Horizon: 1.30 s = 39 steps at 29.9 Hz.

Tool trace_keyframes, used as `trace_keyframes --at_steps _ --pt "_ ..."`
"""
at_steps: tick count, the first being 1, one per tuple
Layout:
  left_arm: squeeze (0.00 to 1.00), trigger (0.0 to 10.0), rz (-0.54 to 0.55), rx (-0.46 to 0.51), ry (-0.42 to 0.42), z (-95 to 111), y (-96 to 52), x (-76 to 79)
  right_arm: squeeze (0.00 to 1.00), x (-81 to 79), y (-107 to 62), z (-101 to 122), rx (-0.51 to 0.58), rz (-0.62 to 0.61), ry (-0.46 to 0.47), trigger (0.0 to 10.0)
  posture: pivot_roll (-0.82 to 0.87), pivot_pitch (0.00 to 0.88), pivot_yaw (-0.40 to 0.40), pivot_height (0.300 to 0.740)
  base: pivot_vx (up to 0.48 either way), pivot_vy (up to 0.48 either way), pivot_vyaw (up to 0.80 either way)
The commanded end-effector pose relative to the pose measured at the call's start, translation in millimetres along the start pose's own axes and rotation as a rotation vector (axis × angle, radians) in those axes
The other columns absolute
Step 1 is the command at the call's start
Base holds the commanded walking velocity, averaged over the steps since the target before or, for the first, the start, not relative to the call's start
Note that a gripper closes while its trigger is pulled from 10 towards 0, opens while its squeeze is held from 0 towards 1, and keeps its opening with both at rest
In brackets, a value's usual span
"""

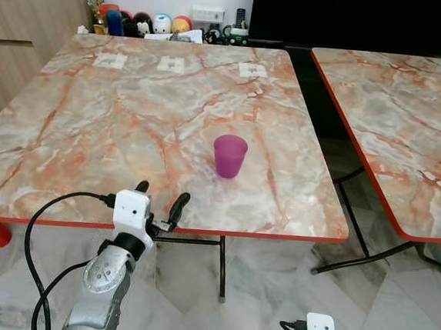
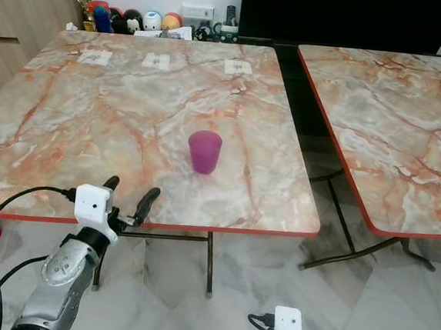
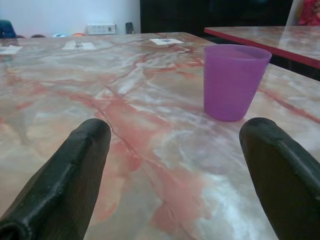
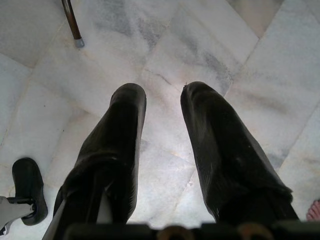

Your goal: Setting the table

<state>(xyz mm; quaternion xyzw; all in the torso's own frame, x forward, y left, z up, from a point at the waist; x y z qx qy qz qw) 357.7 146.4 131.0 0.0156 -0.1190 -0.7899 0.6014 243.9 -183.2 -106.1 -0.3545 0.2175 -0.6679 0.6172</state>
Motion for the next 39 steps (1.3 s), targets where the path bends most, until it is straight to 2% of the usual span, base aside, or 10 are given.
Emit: trace_keyframes --at_steps 1,24,25,36,39 --pt "1.00 10.0 -0.008 -0.021 0.024 -5.8 -1.4 -0.3 0.00 0.0 -1.1 -4.9 -0.010 -0.008 0.015 10.0 0.03 0.093 -0.018 0.740 0.000 0.000 0.00" --pt "1.00 10.0 -0.029 -0.043 0.030 -11.6 -6.6 1.7 0.00 0.8 -1.3 -5.4 -0.011 -0.020 0.017 10.0 0.04 0.105 -0.025 0.740 0.000 0.000 0.00" --pt "0.00 10.0 -0.030 -0.058 0.042 -13.9 -7.0 2.0 0.00 1.0 -1.3 -5.3 -0.011 -0.020 0.018 10.0 0.04 0.109 -0.026 0.740 0.000 0.000 0.00" --pt "0.00 10.0 -0.011 -0.068 0.011 -17.3 -9.6 -1.3 0.00 2.1 -1.1 -5.1 -0.013 -0.028 0.026 10.0 0.04 0.112 -0.029 0.740 0.000 0.000 0.00" --pt "0.00 10.0 -0.010 -0.065 0.000 -16.2 -9.5 -2.4 0.00 1.8 -1.1 -6.6 -0.025 -0.026 0.041 10.0 0.04 0.112 -0.030 0.740 0.000 0.000 -0.77"
Point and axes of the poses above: a point about 5 cm out from each wrist's last joint towards the gripper, its own y axis pointing out of the wrist towards the gripper, its own z axis along the axis of the wrist's last joint, x = y × z, the point moved 5 cm from there along y, pointing out of the wrist towards the gripper, and after that the axes turned 11 degrees about -y, right-handed, at the moved point
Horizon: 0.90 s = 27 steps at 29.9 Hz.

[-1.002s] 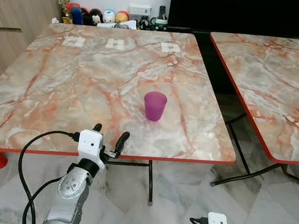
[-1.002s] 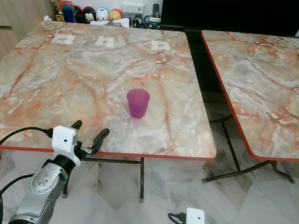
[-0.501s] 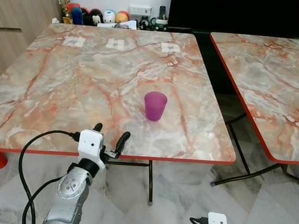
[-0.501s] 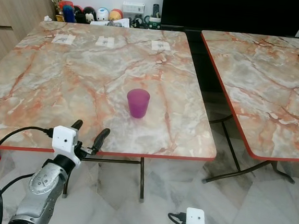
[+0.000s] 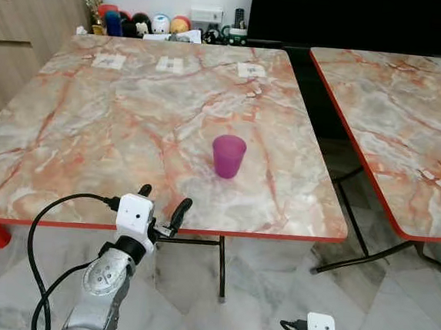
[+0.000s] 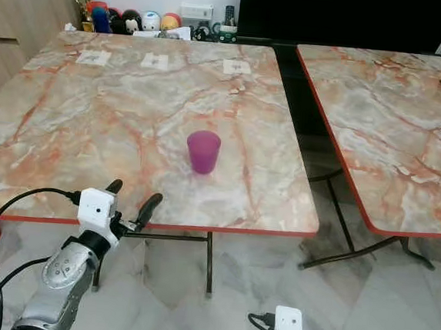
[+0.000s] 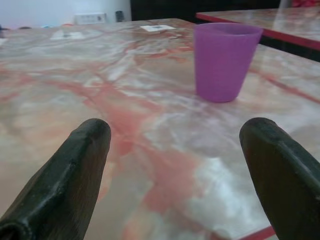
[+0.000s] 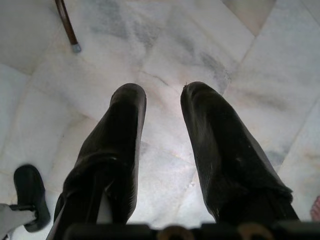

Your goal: Setting the table

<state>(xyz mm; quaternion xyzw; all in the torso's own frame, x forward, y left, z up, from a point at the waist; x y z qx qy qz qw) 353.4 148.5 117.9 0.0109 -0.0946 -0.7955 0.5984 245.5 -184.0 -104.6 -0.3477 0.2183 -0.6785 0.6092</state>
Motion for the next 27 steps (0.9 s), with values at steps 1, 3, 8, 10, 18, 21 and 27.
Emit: trace_keyframes --at_steps 1,3,8,10,18,21,27 --pt "0.00 10.0 0.000 -0.020 -0.021 -4.4 -2.2 0.1 0.00 1.1 -1.2 -8.1 -0.029 -0.007 0.009 10.0 0.04 0.113 -0.030 0.740 0.000 0.000 -0.77" --pt "0.00 10.0 0.000 -0.020 -0.022 -4.4 -2.4 0.1 0.00 1.1 -1.2 -8.1 -0.029 -0.006 0.007 10.0 0.04 0.113 -0.030 0.740 0.000 0.000 -0.77" --pt "0.00 10.0 0.001 -0.022 -0.023 -4.7 -3.3 -0.5 0.00 0.7 -1.2 -8.3 -0.031 -0.004 0.005 10.0 0.04 0.114 -0.029 0.740 0.000 0.000 -0.76" --pt "0.00 10.0 0.003 -0.022 -0.022 -4.8 -3.5 -1.0 0.00 0.6 -1.2 -8.0 -0.028 -0.004 0.003 10.0 0.04 0.114 -0.029 0.740 0.000 0.000 -0.76" --pt "0.00 10.0 0.008 -0.027 -0.017 -5.0 -4.1 -2.5 0.00 0.1 -1.2 -7.0 -0.021 -0.002 -0.002 10.0 0.05 0.112 -0.028 0.740 0.000 0.000 0.00" --pt "0.00 10.0 0.016 -0.026 -0.011 -4.8 -4.5 -4.4 0.00 0.0 -1.2 -7.1 -0.022 -0.003 0.001 10.0 0.05 0.112 -0.028 0.740 0.000 0.000 0.00" --pt "0.00 10.0 0.017 -0.028 -0.012 -4.8 -4.3 -4.9 0.00 -0.6 -1.2 -7.6 -0.028 0.000 0.009 10.0 0.05 0.112 -0.028 0.740 0.086 0.000 -0.60"
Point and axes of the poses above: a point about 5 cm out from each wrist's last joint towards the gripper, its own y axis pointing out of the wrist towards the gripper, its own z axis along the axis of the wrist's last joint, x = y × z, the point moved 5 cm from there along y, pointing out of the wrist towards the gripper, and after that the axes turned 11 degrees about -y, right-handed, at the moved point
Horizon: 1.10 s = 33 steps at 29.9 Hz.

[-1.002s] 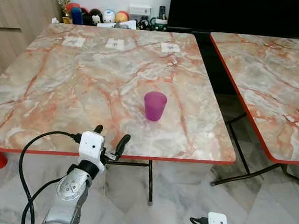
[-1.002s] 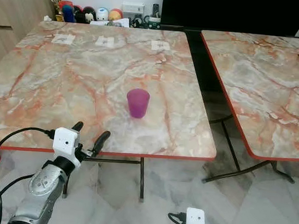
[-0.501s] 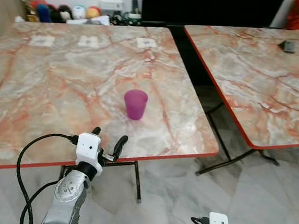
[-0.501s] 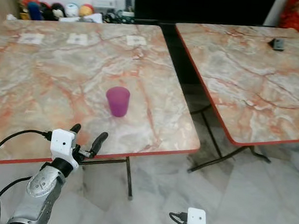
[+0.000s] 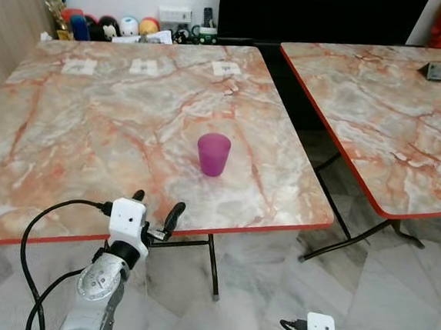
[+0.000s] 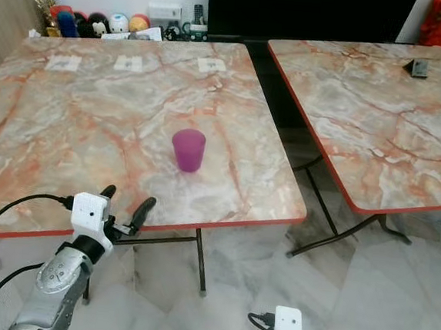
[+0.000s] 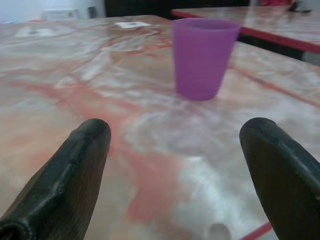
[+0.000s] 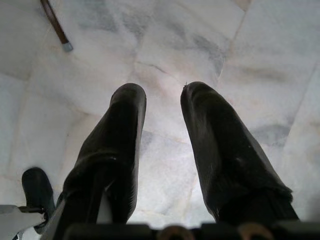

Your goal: Setting the table

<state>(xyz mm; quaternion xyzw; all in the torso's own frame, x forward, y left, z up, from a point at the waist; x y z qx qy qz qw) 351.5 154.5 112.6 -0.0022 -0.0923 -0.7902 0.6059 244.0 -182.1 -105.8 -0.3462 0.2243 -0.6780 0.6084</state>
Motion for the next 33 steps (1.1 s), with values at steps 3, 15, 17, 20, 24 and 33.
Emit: trace_keyframes --at_steps 3,15,17,20,24,33 --pt "0.00 10.0 -0.005 -0.009 0.004 -0.7 -0.1 0.9 0.00 2.0 -0.8 -4.6 -0.010 -0.007 -0.001 10.0 0.05 0.112 -0.027 0.740 0.266 0.000 -0.26" --pt "0.00 10.0 -0.024 0.010 -0.013 2.6 0.2 5.4 0.00 1.6 -0.7 -3.5 -0.004 -0.004 -0.004 10.0 0.05 0.111 -0.026 0.740 0.153 0.000 0.00" --pt "0.00 10.0 -0.032 0.011 -0.015 2.7 0.0 7.1 0.00 1.5 -0.7 -3.6 -0.004 -0.004 -0.004 10.0 0.05 0.110 -0.026 0.740 0.000 0.000 0.00" --pt "0.00 10.0 -0.037 0.006 -0.014 1.9 -0.2 7.9 0.00 1.5 -0.7 -3.5 -0.004 -0.004 -0.004 10.0 0.05 0.110 -0.025 0.740 0.000 0.000 0.00" --pt "0.00 10.0 -0.048 0.003 -0.010 1.6 -0.8 9.3 0.00 1.4 -0.8 -3.7 -0.004 -0.007 -0.003 10.0 0.05 0.110 -0.025 0.740 0.000 0.000 0.00" --pt "0.00 10.0 -0.048 -0.004 0.014 0.4 -0.6 9.4 0.00 1.0 -0.9 -5.3 -0.015 -0.006 0.001 10.0 0.05 0.103 -0.023 0.740 0.000 -0.090 -0.44"
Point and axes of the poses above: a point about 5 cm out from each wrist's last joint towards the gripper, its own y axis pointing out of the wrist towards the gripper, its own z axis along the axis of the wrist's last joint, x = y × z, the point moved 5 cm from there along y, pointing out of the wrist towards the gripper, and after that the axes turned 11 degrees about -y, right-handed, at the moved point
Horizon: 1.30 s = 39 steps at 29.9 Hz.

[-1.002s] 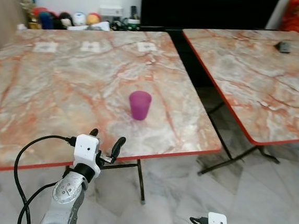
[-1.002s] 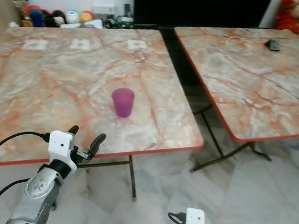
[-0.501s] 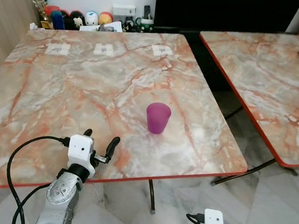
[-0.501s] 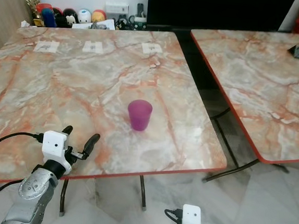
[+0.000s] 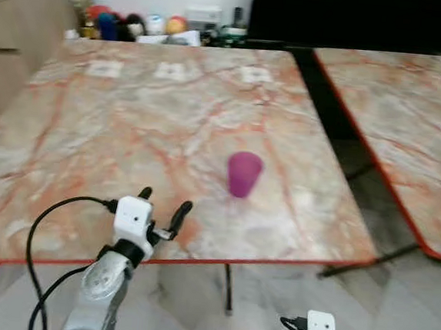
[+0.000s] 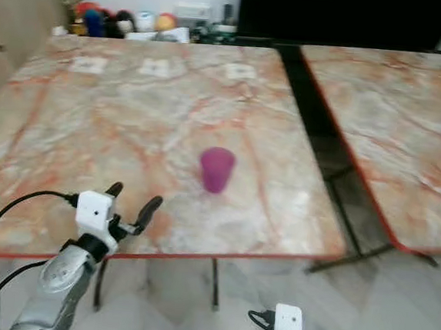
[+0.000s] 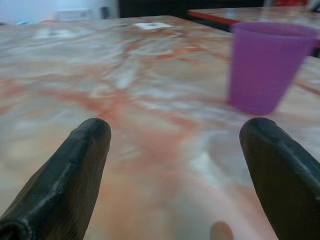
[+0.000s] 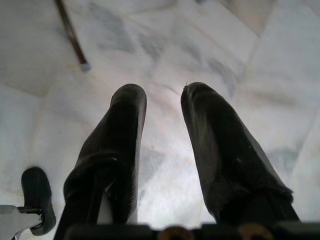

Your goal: Setting the table

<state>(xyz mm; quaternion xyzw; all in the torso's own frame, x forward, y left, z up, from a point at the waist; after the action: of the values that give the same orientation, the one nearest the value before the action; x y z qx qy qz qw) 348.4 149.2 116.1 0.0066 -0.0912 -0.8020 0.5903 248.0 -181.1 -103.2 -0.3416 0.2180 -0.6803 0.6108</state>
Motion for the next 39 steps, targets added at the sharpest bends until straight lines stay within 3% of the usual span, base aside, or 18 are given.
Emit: trace_keyframes --at_steps 1,7,14,26,39 --pt "0.00 10.0 -0.008 -0.014 0.001 -3.3 0.8 3.3 0.00 1.5 -1.5 -9.9 -0.031 -0.004 -0.001 10.0 0.06 0.102 -0.023 0.740 0.000 0.000 -0.78" --pt "0.00 10.0 0.002 -0.031 0.003 -6.5 0.6 -0.9 0.00 -0.5 -1.4 -8.8 -0.032 -0.004 -0.003 10.0 0.07 0.090 -0.010 0.740 0.000 0.000 -0.77" --pt "0.00 10.0 0.063 -0.007 0.023 2.3 -1.4 -21.2 0.00 -6.6 -1.8 -5.5 -0.023 -0.009 0.026 10.0 0.08 0.078 0.017 0.740 0.000 0.000 -0.21" --pt "0.00 10.0 0.081 -0.016 0.031 0.6 -0.5 -21.9 0.00 -9.3 -1.9 -4.4 -0.021 -0.008 0.038 10.0 0.08 0.076 0.020 0.740 0.000 0.000 0.00" --pt "0.00 10.0 0.126 -0.020 -0.023 -6.7 0.0 -24.5 0.00 -5.8 -1.6 -4.6 -0.019 -0.013 0.030 10.0 0.07 0.083 0.005 0.740 0.000 0.000 0.00"
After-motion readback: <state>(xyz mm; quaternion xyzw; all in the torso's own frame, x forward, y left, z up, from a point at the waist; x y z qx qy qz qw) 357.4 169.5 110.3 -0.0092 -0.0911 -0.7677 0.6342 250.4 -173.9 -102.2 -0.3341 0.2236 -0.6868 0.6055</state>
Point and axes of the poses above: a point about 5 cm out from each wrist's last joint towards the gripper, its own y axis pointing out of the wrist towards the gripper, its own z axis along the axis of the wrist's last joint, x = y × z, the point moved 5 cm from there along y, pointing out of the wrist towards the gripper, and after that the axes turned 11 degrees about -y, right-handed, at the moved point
